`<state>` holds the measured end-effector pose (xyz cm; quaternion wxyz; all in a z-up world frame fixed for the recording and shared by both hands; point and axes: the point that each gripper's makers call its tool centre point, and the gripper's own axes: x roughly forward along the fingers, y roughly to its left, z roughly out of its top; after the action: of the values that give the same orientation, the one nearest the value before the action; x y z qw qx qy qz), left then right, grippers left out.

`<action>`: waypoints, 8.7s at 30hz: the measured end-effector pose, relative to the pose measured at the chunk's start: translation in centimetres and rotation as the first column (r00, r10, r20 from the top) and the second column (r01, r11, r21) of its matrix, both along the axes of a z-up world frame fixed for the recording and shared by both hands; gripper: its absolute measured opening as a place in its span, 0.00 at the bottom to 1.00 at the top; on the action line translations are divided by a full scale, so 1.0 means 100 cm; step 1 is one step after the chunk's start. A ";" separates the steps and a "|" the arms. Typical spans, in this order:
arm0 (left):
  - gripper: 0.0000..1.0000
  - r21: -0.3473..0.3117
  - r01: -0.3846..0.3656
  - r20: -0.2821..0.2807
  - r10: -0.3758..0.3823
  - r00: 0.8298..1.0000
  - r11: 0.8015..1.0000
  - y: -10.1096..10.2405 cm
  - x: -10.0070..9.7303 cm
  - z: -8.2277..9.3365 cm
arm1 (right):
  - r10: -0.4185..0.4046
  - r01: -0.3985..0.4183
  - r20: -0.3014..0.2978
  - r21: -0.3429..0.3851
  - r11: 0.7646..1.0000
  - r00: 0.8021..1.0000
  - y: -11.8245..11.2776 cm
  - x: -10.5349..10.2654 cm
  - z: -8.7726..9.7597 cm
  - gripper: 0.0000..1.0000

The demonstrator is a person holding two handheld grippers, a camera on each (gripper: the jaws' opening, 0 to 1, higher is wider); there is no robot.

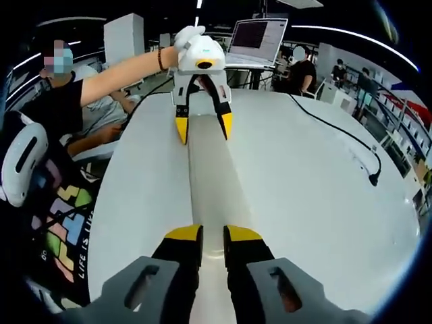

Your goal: Arrange the utensils inside the cutlery case until each visible utensil rests in its matching compartment.

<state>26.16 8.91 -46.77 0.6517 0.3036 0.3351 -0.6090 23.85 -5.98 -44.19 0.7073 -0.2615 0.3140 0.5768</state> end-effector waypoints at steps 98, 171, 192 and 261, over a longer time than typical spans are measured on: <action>0.00 0.169 -0.069 0.134 0.047 0.990 0.983 0.030 -0.011 0.032 | 0.178 -0.200 0.152 0.146 0.969 0.972 0.154 0.024 0.008 0.46; 0.00 0.096 -0.176 0.220 0.152 0.964 0.980 0.031 0.005 0.035 | 0.106 -0.127 0.117 0.185 0.975 0.987 0.163 0.027 0.012 0.22; 0.00 -0.076 -0.199 0.043 0.202 0.978 0.977 0.011 -0.015 0.034 | 0.011 -0.020 0.100 0.094 0.995 0.995 0.166 0.028 -0.001 0.00; 0.00 0.105 -0.418 0.128 0.405 0.905 0.902 0.039 0.001 0.034 | -0.481 0.410 0.221 0.300 0.861 0.848 -0.037 -0.007 0.011 0.40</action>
<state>26.26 12.81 -43.41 0.7609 0.2987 0.3967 -0.4178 23.11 -9.63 -43.07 0.8868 -0.1740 0.1873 0.3850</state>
